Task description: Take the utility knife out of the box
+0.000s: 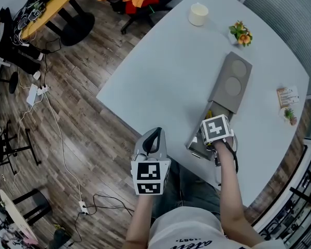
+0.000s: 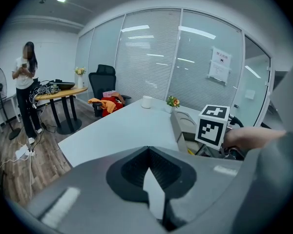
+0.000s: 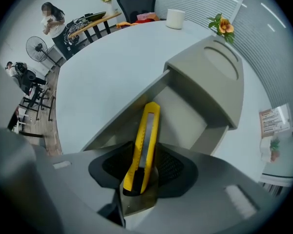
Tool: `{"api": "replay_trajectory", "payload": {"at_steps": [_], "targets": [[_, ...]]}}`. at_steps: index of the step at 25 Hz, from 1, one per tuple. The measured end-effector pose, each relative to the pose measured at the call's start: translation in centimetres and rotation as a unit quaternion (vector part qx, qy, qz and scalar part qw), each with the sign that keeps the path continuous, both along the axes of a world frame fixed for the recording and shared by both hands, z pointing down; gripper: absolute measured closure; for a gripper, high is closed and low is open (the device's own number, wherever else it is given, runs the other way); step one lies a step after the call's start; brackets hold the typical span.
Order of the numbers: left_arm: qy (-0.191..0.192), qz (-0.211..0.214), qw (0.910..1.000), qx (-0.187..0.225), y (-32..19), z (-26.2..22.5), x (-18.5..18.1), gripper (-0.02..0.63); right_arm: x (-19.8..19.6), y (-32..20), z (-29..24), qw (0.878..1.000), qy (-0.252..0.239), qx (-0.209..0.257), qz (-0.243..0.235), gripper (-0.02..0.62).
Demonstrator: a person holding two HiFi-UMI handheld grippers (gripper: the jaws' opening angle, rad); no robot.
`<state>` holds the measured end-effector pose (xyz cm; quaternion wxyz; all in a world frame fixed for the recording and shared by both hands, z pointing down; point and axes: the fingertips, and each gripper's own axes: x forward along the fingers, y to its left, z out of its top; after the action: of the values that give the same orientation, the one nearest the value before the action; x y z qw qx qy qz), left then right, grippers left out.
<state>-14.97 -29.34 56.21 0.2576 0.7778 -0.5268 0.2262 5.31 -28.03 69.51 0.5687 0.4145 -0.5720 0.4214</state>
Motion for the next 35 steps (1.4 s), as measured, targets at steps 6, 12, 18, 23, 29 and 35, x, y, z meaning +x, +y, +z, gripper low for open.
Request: {"api": "replay_trajectory", "payload": {"at_steps": [6, 12, 18, 23, 29, 35], "targets": [[0.002, -0.006, 1.0, 0.005, -0.1, -0.5, -0.4, 0.606, 0.3, -0.4, -0.3, 0.999, 0.009, 0.038, -0.002, 0.434], [0.005, -0.009, 0.9998, 0.014, 0.2, -1.6, -0.4, 0.606, -0.2, 0.2, -0.8, 0.997, -0.044, 0.049, 0.04, 0.442], [0.015, -0.012, 0.9993, 0.032, 0.3, -3.0, 0.1, 0.606, 0.3, 0.3, -2.4, 0.992, -0.065, 0.083, 0.073, 0.441], [0.019, -0.01, 0.9984, 0.053, 0.3, -4.7, 0.3, 0.606, 0.3, -0.1, -5.2, 0.983, -0.092, 0.134, 0.091, 0.44], [0.019, -0.009, 0.996, 0.087, -0.5, -7.5, 0.3, 0.606, 0.6, -1.1, -9.3, 0.968, -0.103, 0.206, 0.098, 0.44], [0.014, -0.008, 0.9923, 0.123, -0.9, -10.2, 0.4, 0.606, 0.3, -2.0, -13.8, 0.948, -0.121, 0.279, 0.09, 0.44]]}}
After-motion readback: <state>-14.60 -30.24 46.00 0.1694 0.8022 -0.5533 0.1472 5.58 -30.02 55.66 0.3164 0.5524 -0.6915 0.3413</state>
